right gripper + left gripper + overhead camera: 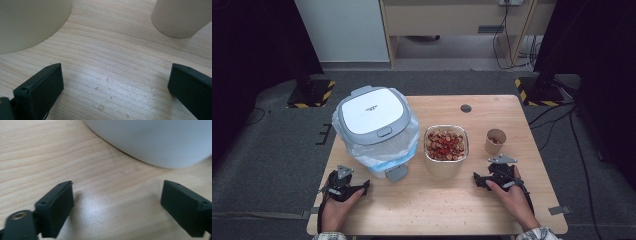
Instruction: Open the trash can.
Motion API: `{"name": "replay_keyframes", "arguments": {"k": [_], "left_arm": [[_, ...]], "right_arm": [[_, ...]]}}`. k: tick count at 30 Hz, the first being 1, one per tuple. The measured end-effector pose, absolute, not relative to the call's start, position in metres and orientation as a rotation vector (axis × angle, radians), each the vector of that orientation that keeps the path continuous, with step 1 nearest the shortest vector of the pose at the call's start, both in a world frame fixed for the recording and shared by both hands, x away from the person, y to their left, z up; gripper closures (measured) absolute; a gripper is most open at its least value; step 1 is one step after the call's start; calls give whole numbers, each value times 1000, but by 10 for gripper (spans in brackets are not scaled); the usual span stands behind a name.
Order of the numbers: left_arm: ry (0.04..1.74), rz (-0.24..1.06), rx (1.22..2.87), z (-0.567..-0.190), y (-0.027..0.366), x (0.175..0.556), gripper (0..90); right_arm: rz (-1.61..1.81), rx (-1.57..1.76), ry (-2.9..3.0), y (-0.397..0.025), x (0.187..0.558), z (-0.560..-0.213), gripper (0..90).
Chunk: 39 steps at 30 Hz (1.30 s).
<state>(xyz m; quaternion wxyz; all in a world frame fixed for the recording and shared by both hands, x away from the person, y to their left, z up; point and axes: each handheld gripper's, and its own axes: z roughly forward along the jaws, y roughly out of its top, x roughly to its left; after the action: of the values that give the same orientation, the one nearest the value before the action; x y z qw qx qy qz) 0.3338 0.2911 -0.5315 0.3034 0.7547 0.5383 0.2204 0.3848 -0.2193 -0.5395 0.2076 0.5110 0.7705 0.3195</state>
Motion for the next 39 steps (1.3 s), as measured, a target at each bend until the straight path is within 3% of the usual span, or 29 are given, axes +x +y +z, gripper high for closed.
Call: {"name": "replay_keyframes", "arguments": {"k": [9,10,12,20,29,39], "left_arm": [[1372,589,1935,-512,283,316,180],[1368,589,1935,-512,283,315,241],[1367,592,1931,-510,283,314,265],[1313,603,1907,-496,278,302,645],[1197,595,1945,-486,261,288,888],[1070,585,2019,-486,229,293,899]], "right_arm": [[894,1404,2163,-220,384,-539,6],[895,1405,2163,-220,384,-539,6],[897,1405,2165,-221,384,-539,6],[899,1395,2174,-221,384,-539,6],[900,1395,2175,-221,384,-539,6],[900,1387,2177,-222,383,-540,6]]}}
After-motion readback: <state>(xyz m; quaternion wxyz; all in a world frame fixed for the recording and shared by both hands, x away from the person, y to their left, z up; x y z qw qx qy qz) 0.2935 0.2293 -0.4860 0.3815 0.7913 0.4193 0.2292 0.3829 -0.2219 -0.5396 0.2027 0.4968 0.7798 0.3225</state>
